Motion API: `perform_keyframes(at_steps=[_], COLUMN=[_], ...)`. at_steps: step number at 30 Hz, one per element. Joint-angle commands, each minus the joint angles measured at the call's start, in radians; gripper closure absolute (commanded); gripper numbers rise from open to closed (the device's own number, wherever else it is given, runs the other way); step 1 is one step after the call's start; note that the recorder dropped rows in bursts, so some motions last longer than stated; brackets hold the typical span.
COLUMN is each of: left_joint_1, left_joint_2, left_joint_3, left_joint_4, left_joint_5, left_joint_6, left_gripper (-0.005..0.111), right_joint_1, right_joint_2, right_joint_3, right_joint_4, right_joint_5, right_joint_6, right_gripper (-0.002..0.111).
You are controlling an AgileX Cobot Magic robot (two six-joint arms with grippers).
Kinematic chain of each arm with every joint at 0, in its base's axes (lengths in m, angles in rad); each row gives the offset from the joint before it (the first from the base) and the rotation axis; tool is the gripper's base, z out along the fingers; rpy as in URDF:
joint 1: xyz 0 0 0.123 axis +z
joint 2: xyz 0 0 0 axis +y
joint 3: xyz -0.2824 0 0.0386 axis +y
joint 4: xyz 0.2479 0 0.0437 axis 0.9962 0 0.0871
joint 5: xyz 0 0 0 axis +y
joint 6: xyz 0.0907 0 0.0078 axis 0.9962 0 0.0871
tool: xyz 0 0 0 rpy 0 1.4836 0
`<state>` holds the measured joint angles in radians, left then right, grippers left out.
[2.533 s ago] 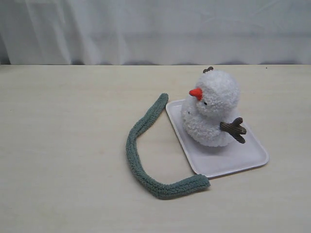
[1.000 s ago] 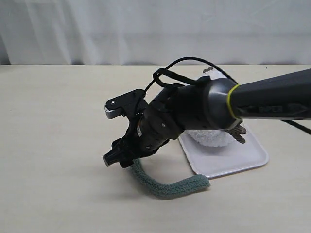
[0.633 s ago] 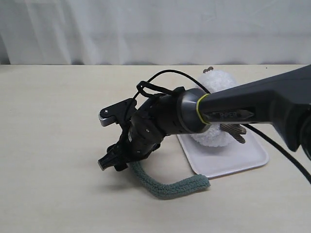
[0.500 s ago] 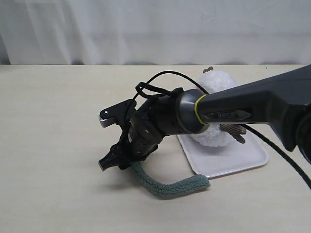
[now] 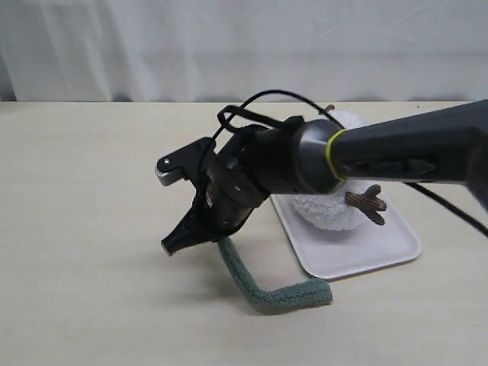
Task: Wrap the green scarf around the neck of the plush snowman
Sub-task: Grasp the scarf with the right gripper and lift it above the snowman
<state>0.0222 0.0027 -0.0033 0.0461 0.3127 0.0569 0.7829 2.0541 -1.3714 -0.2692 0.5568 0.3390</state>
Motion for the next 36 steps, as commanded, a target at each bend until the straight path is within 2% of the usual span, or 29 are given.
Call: perform_keyframes(at_steps=[1, 9, 15, 18, 23, 29, 36], left_joint_1=[0.001, 0.001, 0.001, 0.001, 0.001, 0.001, 0.001], left_joint_2=[-0.003, -0.003, -0.003, -0.003, -0.003, -0.003, -0.003], left_joint_3=[0.003, 0.003, 0.003, 0.003, 0.003, 0.003, 0.003], left_joint_4=[-0.004, -0.004, -0.002, -0.002, -0.002, -0.002, -0.002], left_joint_5=[-0.008, -0.008, -0.008, -0.008, -0.008, -0.008, -0.008], left_joint_6=[0.001, 0.001, 0.001, 0.001, 0.001, 0.001, 0.001], left_gripper=[0.107, 0.107, 0.107, 0.107, 0.107, 0.107, 0.107], right_joint_1=[0.022, 0.022, 0.022, 0.022, 0.022, 0.022, 0.02], right_joint_2=[-0.17, -0.518, -0.559, -0.559, -0.559, -0.548, -0.522], right_joint_3=[-0.001, -0.001, 0.025, 0.064, 0.13, 0.14, 0.14], right_joint_4=[-0.017, -0.157, -0.327, -0.392, -0.577, -0.738, -0.778], right_joint_5=[0.068, 0.293, 0.459, 0.43, 0.297, 0.199, 0.194], right_joint_6=[-0.075, -0.126, -0.115, -0.057, 0.204, 0.392, 0.436], right_gripper=[0.104, 0.104, 0.104, 0.104, 0.104, 0.104, 0.104])
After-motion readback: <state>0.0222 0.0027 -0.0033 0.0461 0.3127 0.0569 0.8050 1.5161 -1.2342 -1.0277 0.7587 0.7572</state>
